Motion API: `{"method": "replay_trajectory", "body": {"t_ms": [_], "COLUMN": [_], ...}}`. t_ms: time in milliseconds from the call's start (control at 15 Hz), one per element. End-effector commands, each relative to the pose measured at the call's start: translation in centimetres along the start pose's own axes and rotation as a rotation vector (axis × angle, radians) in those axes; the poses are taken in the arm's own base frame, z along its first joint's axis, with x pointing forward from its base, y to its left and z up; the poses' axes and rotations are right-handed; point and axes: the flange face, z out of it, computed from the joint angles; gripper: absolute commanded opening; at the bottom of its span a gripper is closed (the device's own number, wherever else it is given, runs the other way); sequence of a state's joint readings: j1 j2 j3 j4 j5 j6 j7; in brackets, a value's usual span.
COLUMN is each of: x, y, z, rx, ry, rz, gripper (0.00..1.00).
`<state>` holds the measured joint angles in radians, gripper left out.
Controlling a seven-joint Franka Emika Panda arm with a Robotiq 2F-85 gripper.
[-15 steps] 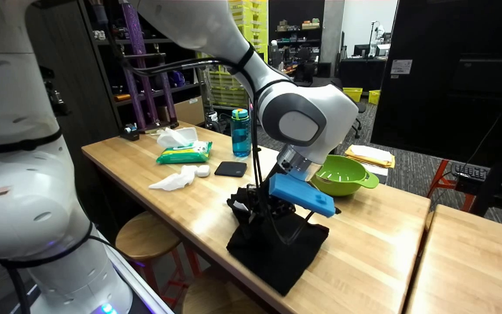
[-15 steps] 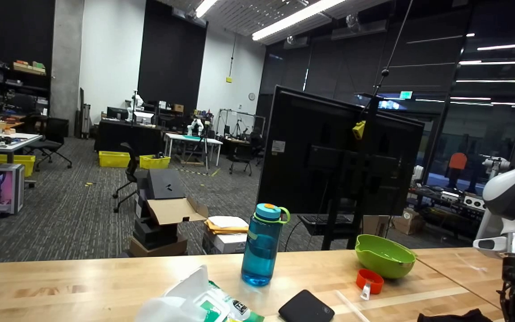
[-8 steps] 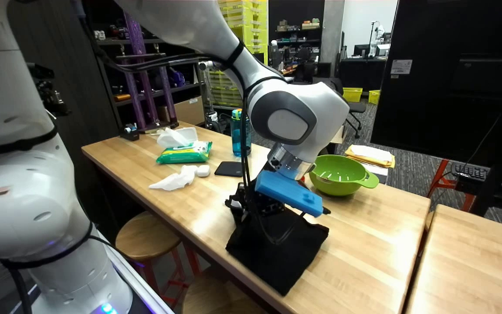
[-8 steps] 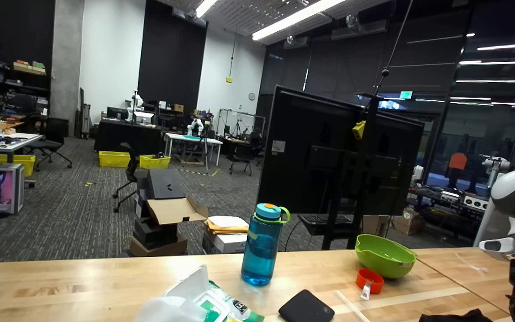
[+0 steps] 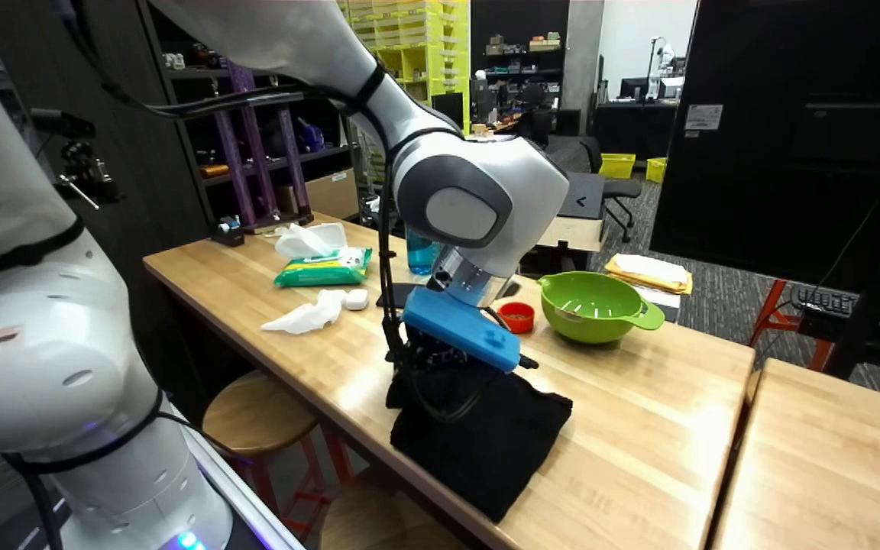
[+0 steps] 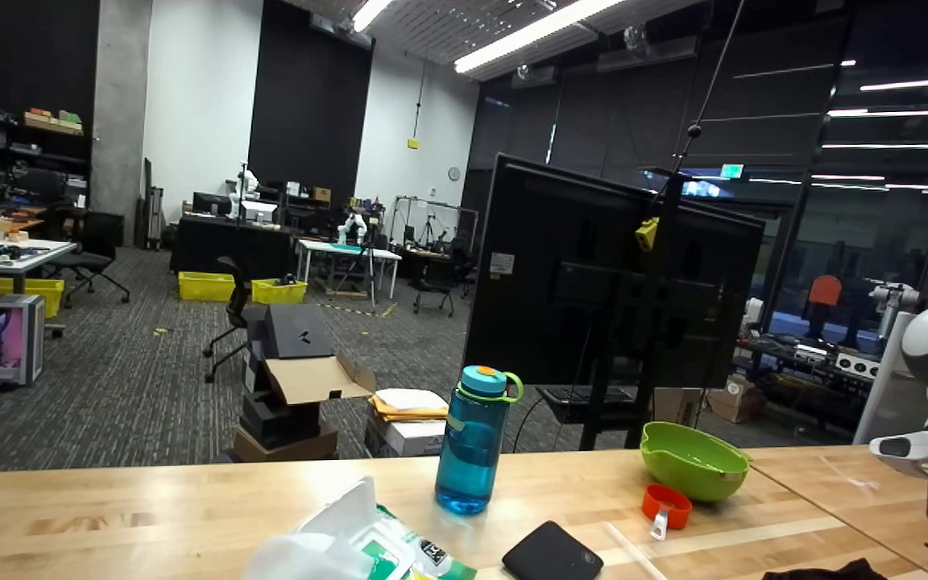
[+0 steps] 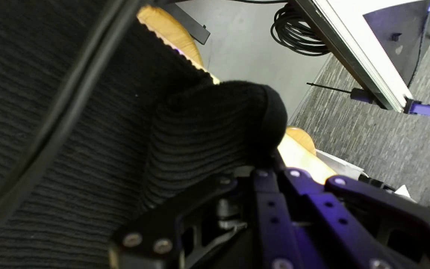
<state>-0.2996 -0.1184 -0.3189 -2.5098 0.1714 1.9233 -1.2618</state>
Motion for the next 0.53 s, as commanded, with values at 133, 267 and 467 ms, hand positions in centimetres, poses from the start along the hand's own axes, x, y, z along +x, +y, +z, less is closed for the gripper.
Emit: {"method": "replay_trajectory", "body": {"t_ms": [133, 267, 467], "x": [0.5, 0.8, 1.4], "y": [-2.4, -2.9, -4.0], "z": [-0.3, 0.1, 0.9], "rx": [-0.060, -0.064, -0.057], "ry": [0.034, 0.040, 0.048], "rz": [0.055, 0.080, 0.113], "gripper": [0.00, 0.00, 0.00]}}
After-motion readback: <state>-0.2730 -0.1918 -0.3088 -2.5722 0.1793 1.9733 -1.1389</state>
